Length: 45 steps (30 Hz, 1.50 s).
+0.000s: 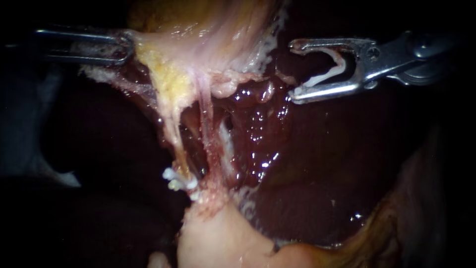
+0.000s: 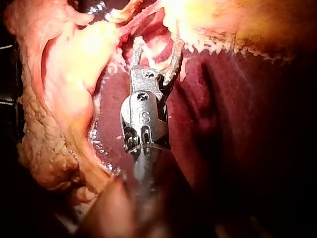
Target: Clipping third clip left tube
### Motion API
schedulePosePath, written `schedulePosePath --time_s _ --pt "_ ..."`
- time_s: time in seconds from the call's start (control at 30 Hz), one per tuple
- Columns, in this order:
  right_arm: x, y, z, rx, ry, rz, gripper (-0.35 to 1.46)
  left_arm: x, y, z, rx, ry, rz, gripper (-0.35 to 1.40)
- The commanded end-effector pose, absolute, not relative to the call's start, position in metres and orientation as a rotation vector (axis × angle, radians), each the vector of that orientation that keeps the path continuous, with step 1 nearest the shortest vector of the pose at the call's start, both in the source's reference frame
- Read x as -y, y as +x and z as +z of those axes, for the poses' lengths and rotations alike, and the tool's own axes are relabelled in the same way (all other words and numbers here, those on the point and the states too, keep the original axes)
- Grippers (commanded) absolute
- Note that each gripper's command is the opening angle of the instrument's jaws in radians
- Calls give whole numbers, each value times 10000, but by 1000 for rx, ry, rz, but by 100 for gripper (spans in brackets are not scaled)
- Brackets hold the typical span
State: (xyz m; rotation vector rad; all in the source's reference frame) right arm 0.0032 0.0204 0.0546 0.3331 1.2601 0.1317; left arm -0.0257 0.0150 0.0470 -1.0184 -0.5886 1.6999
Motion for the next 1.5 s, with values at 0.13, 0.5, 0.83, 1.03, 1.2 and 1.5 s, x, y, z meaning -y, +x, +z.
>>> schedulePosePath --time_s 0.13,0.5,0.83,1.03,1.2,1.5 --pt "-185 50 539 -1275 360 118 49 -149 -259 469 579 -1019 1704 -35" --pt "-128 112 539 -1283 480 146 49 -145 -263 462 582 -1021 1700 -35" --pt "-101 146 574 -1262 544 169 49 -144 -265 457 584 -1026 1702 -35" --pt "-100 151 593 -1250 557 180 49 -142 -266 455 586 -1026 1701 -35" --pt "-100 153 606 -1248 566 182 49 -141 -268 453 586 -1028 1706 -35" --pt "-99 168 623 -1253 606 166 48 -140 -270 453 587 -1028 1706 -35"
